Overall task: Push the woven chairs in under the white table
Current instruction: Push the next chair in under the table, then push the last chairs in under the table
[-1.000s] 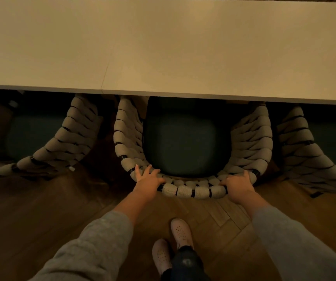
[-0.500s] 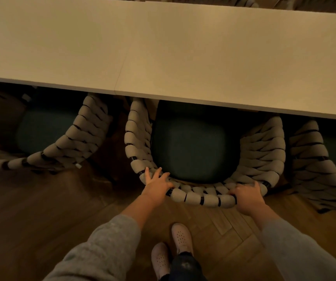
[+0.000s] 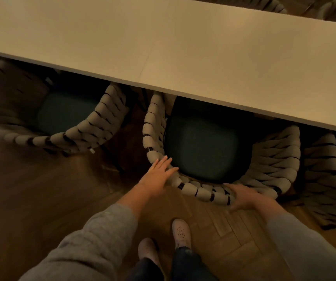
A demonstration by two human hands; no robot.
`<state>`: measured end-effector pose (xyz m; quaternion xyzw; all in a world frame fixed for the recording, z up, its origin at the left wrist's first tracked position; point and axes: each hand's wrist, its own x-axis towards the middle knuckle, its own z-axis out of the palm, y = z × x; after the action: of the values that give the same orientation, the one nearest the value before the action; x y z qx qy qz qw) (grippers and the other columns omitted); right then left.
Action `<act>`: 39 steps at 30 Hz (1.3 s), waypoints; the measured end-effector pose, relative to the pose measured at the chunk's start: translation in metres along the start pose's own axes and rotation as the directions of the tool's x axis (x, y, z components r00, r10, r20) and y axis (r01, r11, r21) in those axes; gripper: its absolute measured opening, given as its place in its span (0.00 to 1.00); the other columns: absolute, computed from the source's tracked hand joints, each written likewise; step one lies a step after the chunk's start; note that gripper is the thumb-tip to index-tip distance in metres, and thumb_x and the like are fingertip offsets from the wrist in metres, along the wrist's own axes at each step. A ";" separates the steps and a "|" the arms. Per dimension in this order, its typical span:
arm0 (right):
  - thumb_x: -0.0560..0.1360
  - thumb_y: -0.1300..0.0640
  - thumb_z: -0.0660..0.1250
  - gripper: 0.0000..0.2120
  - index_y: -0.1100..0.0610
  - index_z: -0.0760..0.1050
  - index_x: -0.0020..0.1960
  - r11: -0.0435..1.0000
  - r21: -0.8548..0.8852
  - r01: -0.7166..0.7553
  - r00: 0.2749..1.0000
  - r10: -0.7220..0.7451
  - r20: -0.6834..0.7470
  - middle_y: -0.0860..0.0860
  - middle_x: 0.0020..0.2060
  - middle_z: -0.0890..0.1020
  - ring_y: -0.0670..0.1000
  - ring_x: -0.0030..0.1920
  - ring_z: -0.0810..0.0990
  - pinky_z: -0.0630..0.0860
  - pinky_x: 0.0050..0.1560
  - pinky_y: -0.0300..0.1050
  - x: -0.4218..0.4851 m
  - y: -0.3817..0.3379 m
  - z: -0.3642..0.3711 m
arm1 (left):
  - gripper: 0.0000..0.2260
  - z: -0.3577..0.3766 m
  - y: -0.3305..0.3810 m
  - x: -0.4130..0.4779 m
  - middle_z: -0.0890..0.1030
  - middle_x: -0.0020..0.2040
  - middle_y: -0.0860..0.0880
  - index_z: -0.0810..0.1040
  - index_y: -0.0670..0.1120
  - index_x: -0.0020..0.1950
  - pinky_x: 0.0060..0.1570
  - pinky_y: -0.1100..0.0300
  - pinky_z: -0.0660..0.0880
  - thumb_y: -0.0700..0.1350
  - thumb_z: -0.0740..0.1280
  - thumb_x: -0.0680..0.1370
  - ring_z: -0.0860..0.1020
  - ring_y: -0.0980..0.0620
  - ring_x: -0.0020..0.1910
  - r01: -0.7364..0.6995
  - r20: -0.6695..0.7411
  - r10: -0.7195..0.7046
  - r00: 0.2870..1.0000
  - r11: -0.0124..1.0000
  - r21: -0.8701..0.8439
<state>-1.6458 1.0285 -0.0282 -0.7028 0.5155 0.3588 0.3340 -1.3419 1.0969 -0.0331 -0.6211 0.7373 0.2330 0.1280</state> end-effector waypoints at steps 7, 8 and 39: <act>0.70 0.35 0.69 0.48 0.44 0.45 0.79 0.922 0.074 0.380 0.841 -0.311 -0.444 0.50 0.78 0.54 0.53 0.77 0.54 0.56 0.75 0.53 0.002 -0.163 -0.010 | 0.36 0.006 -0.111 -0.087 0.43 0.80 0.46 0.46 0.53 0.80 0.77 0.50 0.41 0.52 0.65 0.79 0.40 0.47 0.79 0.271 -0.113 -0.284 0.952 0.955 -0.119; 0.71 0.36 0.69 0.46 0.43 0.45 0.78 0.906 0.034 0.422 0.800 -0.354 -0.485 0.49 0.78 0.53 0.53 0.77 0.53 0.54 0.76 0.54 0.002 -0.193 -0.011 | 0.36 0.009 -0.131 -0.102 0.44 0.80 0.45 0.46 0.53 0.80 0.77 0.50 0.42 0.52 0.65 0.79 0.40 0.46 0.79 0.310 -0.106 -0.324 0.940 0.942 -0.128; 0.75 0.52 0.67 0.37 0.47 0.51 0.78 0.919 -0.352 0.176 0.942 -0.260 -0.210 0.52 0.69 0.71 0.58 0.70 0.67 0.53 0.73 0.61 0.142 -0.688 -0.067 | 0.24 -0.067 -0.645 -0.161 0.62 0.77 0.46 0.58 0.50 0.78 0.73 0.34 0.41 0.42 0.57 0.82 0.54 0.43 0.78 0.259 0.190 -0.344 0.920 0.895 0.364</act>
<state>-0.9418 1.0723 -0.0451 -0.8418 0.4046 0.3075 0.1819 -0.6747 1.1235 -0.0174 -0.6638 0.6378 0.1589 0.3568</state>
